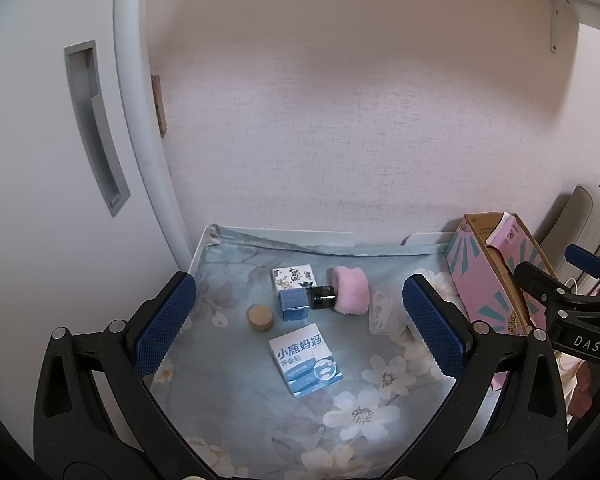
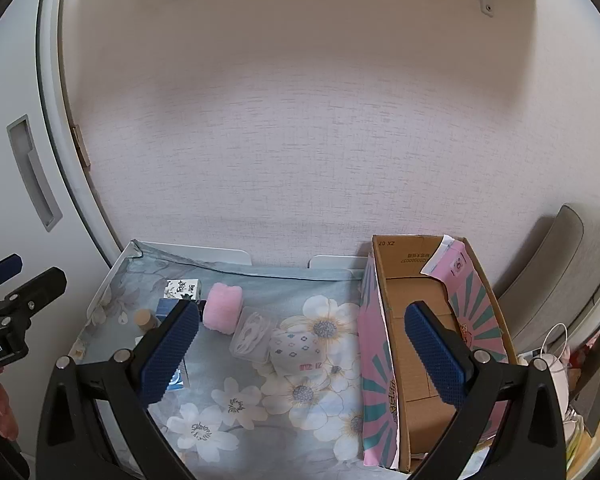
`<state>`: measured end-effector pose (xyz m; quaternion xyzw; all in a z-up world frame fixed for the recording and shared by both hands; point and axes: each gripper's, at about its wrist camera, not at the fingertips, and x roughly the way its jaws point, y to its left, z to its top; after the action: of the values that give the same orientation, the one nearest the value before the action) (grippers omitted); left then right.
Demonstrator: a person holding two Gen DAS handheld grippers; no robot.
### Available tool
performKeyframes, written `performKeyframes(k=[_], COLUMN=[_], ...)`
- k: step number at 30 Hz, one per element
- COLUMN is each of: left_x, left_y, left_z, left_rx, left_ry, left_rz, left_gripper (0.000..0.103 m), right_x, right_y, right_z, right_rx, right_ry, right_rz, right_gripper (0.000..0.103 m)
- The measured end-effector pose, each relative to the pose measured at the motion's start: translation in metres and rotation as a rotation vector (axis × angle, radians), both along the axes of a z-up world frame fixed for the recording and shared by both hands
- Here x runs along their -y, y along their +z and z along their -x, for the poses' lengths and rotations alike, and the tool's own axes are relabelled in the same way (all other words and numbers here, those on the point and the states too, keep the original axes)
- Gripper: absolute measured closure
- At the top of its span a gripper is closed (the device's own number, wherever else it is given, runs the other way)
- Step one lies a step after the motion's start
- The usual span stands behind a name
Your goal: Organize objects
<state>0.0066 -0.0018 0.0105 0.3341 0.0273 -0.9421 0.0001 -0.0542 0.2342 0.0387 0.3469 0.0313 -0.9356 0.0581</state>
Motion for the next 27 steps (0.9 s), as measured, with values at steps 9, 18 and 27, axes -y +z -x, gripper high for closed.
performKeyframes(k=[9, 18, 27], left_x=[-0.0011, -0.0012, -0.0049], left_y=[0.0002, 0.0007, 0.0043], left_z=[0.0, -0.0003, -0.0023], left_rx=[0.009, 0.006, 0.004], left_ry=[0.033, 0.042, 0.045], left_rz=[0.009, 0.012, 0.027], left_gripper=[0.0, 0.0, 0.0], right_x=[0.0029, 0.0025, 0.004], right_y=[0.0002, 0.002, 0.0056], right_z=[-0.0003, -0.0012, -0.0039], right_rx=[0.002, -0.001, -0.011], right_ry=[0.004, 0.003, 0.001], right_rz=[-0.002, 0.0, 0.0], right_gripper=[0.001, 0.001, 0.001])
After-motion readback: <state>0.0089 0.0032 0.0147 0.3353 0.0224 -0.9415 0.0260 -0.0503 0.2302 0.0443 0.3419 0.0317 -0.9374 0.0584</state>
